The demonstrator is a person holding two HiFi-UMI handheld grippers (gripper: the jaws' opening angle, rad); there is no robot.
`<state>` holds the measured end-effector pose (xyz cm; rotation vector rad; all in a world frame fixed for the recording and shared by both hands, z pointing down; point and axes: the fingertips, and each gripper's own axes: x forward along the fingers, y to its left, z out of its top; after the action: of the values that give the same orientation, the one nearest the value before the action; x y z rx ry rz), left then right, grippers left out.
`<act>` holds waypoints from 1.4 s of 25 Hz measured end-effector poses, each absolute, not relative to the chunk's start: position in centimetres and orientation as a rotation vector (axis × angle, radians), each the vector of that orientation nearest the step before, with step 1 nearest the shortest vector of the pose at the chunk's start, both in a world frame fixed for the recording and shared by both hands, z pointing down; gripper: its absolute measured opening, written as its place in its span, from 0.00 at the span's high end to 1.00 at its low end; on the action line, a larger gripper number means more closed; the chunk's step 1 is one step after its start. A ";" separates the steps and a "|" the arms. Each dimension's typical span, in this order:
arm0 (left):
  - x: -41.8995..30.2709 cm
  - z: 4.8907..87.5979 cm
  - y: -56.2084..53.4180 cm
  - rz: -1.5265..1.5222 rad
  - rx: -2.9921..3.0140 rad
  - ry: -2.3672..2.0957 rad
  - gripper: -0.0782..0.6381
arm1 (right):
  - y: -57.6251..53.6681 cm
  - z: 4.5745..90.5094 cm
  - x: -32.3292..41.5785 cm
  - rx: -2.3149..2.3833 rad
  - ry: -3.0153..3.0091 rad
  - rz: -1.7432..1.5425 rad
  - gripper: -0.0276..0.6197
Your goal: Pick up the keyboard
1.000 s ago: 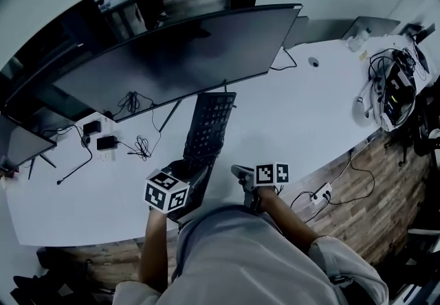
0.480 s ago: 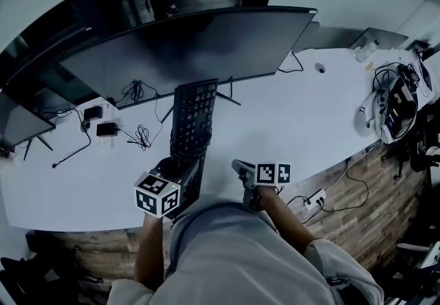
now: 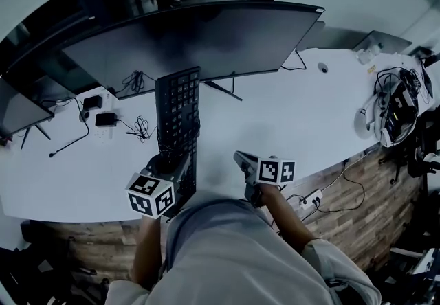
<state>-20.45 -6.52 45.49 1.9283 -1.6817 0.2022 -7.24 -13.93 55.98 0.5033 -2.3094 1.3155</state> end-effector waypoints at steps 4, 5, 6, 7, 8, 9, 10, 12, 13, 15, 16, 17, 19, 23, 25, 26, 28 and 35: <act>-21.3 45.0 -5.9 0.184 1.898 -1.756 0.89 | -14.3 55.0 -7.1 0.512 -2.358 1.265 0.96; -21.6 44.9 -5.8 0.182 1.890 -1.776 0.89 | -14.3 54.8 -7.1 0.515 -2.373 1.247 0.96; -21.8 44.9 -5.6 0.181 1.879 -1.795 0.89 | -14.4 54.6 -7.1 0.520 -2.389 1.231 0.96; -22.0 44.8 -5.3 0.180 1.867 -1.812 0.89 | -14.5 54.3 -7.1 0.526 -2.403 1.218 0.96; -22.2 44.8 -5.1 0.177 1.856 -1.826 0.89 | -14.6 54.0 -7.1 0.531 -2.416 1.208 0.96; -22.4 44.7 -4.9 0.170 1.847 -1.839 0.89 | -14.6 53.8 -7.1 0.533 -2.427 1.199 0.96; -22.6 44.6 -4.7 0.160 1.841 -1.848 0.89 | -14.7 53.5 -7.2 0.531 -2.438 1.189 0.96; -23.0 44.5 -4.3 0.143 1.828 -1.862 0.89 | -14.8 53.0 -7.6 0.521 -2.460 1.161 0.96; -23.2 44.5 -4.1 0.139 1.818 -1.870 0.89 | -14.9 52.8 -7.8 0.513 -2.470 1.143 0.96; -23.6 44.7 -3.6 0.136 1.793 -1.890 0.89 | -15.1 52.3 -8.1 0.494 -2.490 1.108 0.96; -23.7 44.8 -3.4 0.132 1.781 -1.900 0.89 | -15.2 52.1 -8.2 0.486 -2.498 1.094 0.96; -23.7 44.8 -3.3 0.124 1.772 -1.905 0.89 | -15.3 51.8 -8.1 0.482 -2.505 1.082 0.96; -23.8 44.8 -3.2 0.108 1.761 -1.912 0.89 | -15.8 51.1 -8.0 0.480 -2.521 1.050 0.96; -24.2 44.6 -2.5 0.100 1.734 -1.949 0.89 | -16.7 49.6 -7.9 0.487 -2.562 0.968 0.96; -24.4 44.6 -2.2 0.093 1.721 -1.956 0.89 | -17.1 48.9 -7.9 0.485 -2.579 0.952 0.96; -24.5 44.6 -2.2 0.089 1.714 -1.958 0.89 | -17.3 48.6 -7.8 0.483 -2.586 0.944 0.96; -24.8 44.5 -2.1 0.086 1.698 -1.963 0.89 | -17.8 48.0 -7.8 0.484 -2.601 0.925 0.96; -25.0 43.7 -1.3 0.058 1.661 -2.012 0.89 | -19.6 45.6 -7.2 0.471 -2.633 0.862 0.96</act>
<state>-25.02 -1.25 43.71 1.6607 -2.0116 0.0582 -7.18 -19.57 45.65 0.4714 -2.6333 0.8616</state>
